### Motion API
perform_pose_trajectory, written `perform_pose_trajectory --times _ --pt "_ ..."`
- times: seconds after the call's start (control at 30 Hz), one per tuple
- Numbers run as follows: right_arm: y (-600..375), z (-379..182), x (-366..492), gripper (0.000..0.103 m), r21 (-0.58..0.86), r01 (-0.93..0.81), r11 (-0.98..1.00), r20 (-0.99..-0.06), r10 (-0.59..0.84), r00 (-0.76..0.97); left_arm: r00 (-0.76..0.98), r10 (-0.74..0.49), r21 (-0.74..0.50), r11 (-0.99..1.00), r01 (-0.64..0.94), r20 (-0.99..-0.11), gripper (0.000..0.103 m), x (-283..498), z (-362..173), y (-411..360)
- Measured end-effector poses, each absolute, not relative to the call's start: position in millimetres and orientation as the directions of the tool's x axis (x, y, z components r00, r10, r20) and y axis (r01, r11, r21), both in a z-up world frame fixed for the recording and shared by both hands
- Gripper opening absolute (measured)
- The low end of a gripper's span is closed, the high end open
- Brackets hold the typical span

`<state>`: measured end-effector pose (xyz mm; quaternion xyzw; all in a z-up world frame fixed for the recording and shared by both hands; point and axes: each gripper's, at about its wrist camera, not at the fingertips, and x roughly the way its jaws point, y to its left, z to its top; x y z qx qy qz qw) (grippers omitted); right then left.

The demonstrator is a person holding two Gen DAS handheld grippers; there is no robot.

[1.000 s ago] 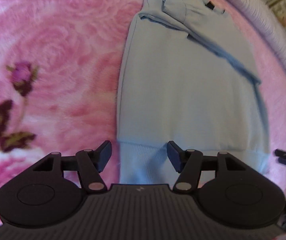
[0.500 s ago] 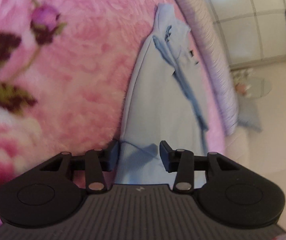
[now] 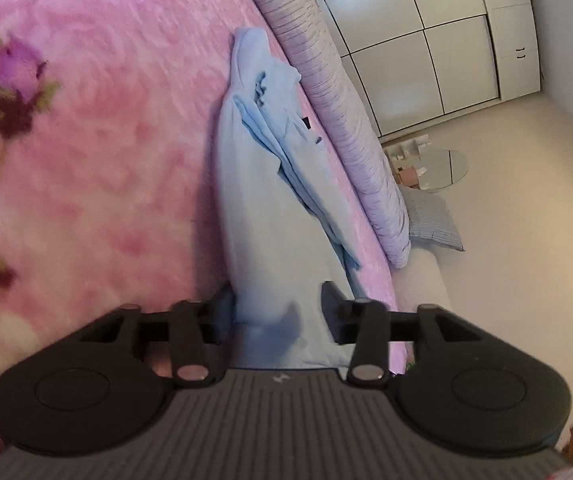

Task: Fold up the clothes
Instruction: 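Grasp the sweatshirt hem with both grippers and lift it toward the collar, then lay the hem over the collar with both grippers and open them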

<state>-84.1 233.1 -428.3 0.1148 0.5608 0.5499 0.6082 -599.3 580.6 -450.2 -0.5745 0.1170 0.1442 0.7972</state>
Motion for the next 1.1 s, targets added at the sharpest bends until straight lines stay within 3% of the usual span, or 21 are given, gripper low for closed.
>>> perform_pose_trajectory --times 0.1,0.2,0.33,0.37,0.5,0.77,1.1 --pt "233 -428 -88 0.028 0.744 -0.568 0.353 -0.549 0.807 -0.218 0.932 0.088 -0.873 0.328 -0.361 -0.352 0.037 -592 -449 583" --pt "239 -424 -94 0.030 0.719 -0.591 0.365 -0.562 0.806 -0.186 0.933 0.087 -0.877 0.320 -0.358 -0.349 0.010 -596 -445 582" --pt "242 -416 -100 0.016 0.690 -0.599 0.407 -0.605 0.779 -0.167 0.922 0.053 -0.861 0.340 -0.377 -0.383 0.007 -594 -439 576" --pt "240 -415 -100 0.016 0.685 -0.597 0.417 -0.612 0.774 -0.162 0.912 0.054 -0.855 0.328 -0.401 -0.407 0.007 -592 -442 576" --pt "228 -408 -97 0.011 0.702 -0.553 0.449 -0.612 0.778 -0.145 0.920 0.130 -0.852 0.346 -0.392 -0.370 0.006 -602 -418 573" --pt "176 -343 -115 0.009 0.720 -0.595 0.356 -0.524 0.842 -0.130 0.930 0.161 -0.831 0.418 -0.368 -0.331 0.006 -649 -366 510" --pt "53 -362 -198 0.010 0.760 -0.463 0.456 -0.594 0.776 -0.212 0.903 0.168 -0.876 0.225 -0.427 -0.397 0.006 -736 -386 395"
